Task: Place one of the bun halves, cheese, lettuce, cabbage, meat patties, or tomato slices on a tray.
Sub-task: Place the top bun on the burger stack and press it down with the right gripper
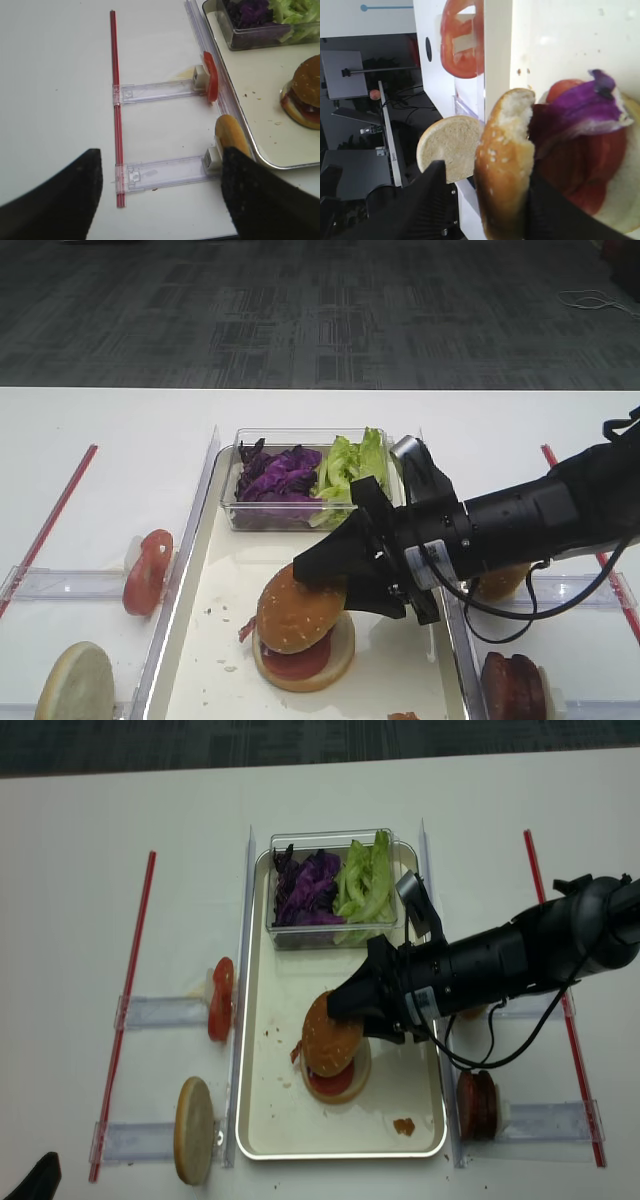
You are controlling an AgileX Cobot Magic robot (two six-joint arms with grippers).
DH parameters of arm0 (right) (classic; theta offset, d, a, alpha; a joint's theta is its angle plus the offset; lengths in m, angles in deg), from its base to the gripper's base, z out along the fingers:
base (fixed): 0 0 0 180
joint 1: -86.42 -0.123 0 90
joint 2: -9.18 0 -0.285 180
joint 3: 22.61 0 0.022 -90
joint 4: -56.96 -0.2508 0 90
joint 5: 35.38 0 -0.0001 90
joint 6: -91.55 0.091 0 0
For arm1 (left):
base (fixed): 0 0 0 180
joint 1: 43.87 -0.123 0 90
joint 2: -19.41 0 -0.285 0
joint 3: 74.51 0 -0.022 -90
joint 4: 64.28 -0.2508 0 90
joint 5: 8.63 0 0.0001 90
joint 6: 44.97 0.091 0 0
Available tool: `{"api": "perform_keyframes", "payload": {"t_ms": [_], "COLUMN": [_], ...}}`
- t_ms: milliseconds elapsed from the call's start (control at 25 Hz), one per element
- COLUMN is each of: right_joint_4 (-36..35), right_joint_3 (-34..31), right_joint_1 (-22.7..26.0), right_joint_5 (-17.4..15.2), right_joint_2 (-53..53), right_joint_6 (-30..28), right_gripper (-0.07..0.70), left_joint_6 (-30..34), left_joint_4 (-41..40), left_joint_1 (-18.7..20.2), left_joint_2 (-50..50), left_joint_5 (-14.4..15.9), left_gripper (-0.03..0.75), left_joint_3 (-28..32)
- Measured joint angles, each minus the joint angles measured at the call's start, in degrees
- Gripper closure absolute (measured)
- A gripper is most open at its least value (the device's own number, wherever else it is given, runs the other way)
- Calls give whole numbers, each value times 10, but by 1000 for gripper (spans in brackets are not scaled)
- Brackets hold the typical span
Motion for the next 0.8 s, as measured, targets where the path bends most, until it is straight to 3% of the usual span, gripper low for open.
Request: {"api": "perform_keyframes", "payload": {"t_ms": [320, 560, 800], "right_joint_4": [26, 28, 28], "right_joint_3": [0, 0, 0], "right_joint_1": [0, 0, 0], "right_joint_5": [22, 24, 24], "right_joint_2": [0, 0, 0], "right_joint_6": [32, 41, 49], "right_gripper": [275, 188, 171], "left_joint_6": [0, 0, 0], "left_joint_4": [0, 0, 0], "left_joint_1": [0, 0, 0], "left_joint_2": [0, 0, 0], "left_joint_5": [0, 0, 0], "left_gripper": [247, 247, 247], "left_joint_3": [0, 0, 0]}}
